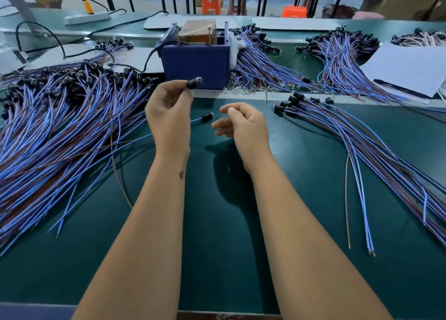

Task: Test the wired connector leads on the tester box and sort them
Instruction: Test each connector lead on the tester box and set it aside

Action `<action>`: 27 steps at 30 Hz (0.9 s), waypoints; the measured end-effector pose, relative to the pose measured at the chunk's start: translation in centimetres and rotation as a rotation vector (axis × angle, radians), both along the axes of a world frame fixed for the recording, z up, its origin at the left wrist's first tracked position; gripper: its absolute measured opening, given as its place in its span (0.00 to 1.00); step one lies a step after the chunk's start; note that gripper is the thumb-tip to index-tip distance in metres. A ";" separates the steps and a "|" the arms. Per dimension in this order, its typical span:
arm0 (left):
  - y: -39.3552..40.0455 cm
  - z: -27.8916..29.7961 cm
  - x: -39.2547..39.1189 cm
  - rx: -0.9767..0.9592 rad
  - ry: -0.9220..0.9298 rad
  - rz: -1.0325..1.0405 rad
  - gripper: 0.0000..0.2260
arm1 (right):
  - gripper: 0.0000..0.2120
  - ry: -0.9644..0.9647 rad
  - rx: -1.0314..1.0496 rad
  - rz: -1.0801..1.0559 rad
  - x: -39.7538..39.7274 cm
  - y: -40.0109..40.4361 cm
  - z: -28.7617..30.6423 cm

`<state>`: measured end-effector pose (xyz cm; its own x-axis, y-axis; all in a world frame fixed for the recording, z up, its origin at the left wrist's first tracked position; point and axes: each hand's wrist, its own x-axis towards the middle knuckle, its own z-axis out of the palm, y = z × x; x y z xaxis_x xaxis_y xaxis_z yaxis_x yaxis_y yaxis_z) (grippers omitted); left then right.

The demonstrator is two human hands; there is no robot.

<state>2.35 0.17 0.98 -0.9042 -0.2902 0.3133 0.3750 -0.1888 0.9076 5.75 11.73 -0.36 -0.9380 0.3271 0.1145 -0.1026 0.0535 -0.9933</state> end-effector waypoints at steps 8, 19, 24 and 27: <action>1.7 1.0 1.7 0.341 -0.067 -0.754 0.17 | 0.17 0.040 -0.357 0.233 0.2 -0.1 0.5; 2.0 0.3 2.2 -0.382 -0.416 -1.118 0.27 | 0.05 -0.040 -0.652 0.034 0.1 1.3 0.6; 1.6 0.4 1.8 -0.497 -0.485 -0.911 0.25 | 0.08 0.048 -0.705 0.059 0.1 1.6 0.7; 1.7 0.2 1.2 -0.456 -0.461 -0.637 0.21 | 0.08 0.065 -0.698 0.106 0.0 1.6 0.9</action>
<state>3.59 1.90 1.18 -0.9152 0.3711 -0.1573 -0.0959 0.1786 0.9792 5.77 13.29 0.50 -0.9673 0.2516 -0.0320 -0.1321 -0.6074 -0.7833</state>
